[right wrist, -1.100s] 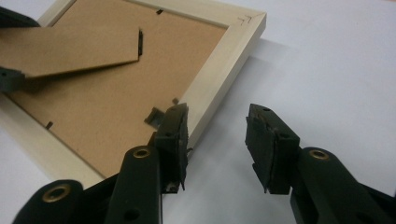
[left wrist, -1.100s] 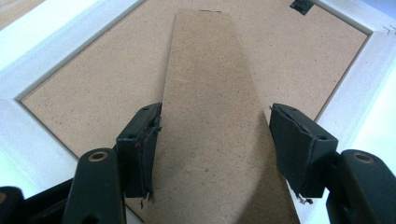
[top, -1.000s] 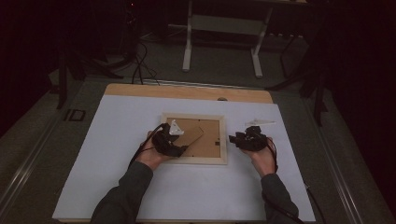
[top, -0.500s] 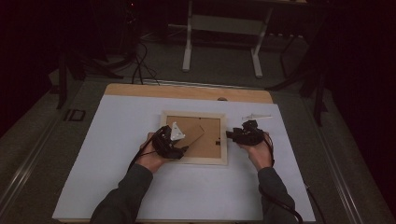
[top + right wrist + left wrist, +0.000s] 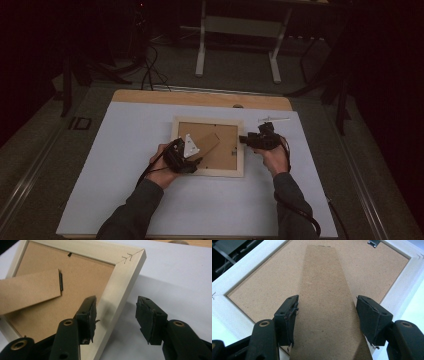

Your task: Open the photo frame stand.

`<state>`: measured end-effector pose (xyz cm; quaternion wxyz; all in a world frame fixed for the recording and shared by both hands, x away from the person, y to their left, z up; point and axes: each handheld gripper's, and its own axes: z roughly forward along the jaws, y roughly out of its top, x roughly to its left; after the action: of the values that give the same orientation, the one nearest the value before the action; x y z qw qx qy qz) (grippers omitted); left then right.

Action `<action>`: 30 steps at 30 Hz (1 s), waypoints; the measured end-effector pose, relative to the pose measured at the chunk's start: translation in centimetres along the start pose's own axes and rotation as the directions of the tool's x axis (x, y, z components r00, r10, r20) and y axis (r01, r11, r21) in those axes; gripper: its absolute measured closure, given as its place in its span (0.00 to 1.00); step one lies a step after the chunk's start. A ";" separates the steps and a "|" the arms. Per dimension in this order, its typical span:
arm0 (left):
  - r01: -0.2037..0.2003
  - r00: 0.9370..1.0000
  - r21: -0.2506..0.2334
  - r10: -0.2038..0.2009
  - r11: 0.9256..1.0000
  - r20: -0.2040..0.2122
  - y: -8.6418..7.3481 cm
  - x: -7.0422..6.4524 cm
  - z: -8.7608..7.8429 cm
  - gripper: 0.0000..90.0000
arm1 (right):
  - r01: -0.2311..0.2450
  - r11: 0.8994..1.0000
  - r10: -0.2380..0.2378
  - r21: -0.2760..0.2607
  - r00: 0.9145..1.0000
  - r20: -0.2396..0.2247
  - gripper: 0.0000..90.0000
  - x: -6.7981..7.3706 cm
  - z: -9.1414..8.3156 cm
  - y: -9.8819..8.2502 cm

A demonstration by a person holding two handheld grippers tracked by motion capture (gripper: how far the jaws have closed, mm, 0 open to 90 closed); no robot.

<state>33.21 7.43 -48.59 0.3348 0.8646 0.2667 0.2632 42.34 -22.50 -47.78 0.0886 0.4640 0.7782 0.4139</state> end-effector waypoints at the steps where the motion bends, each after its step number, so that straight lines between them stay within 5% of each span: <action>1: -0.005 1.000 -0.004 0.005 1.000 -0.004 0.0 -0.1 0.0 0.42 | -0.002 1.000 0.002 0.001 1.000 -0.007 0.55 0.0 0.0 0.1; 14: -0.040 0.999 -0.035 0.038 0.999 -0.036 -0.1 -0.7 -0.5 0.42 | -0.032 0.999 0.034 0.030 0.999 -0.039 0.54 -0.1 1.0 1.3; 25: -0.047 0.998 -0.057 0.045 0.997 -0.035 -0.4 -0.7 -0.5 0.42 | -0.121 0.992 0.125 0.043 0.984 -0.126 0.63 -1.2 1.0 1.1; 30: -0.044 0.999 -0.062 0.042 0.997 -0.028 -0.5 -0.6 -0.6 0.42 | -0.118 0.992 0.121 0.035 0.985 -0.125 0.63 -1.2 0.7 0.9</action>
<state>32.30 7.60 -48.74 0.3526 0.8555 0.2440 0.2901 43.96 -22.86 -47.81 0.0077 0.4837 0.7586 0.4365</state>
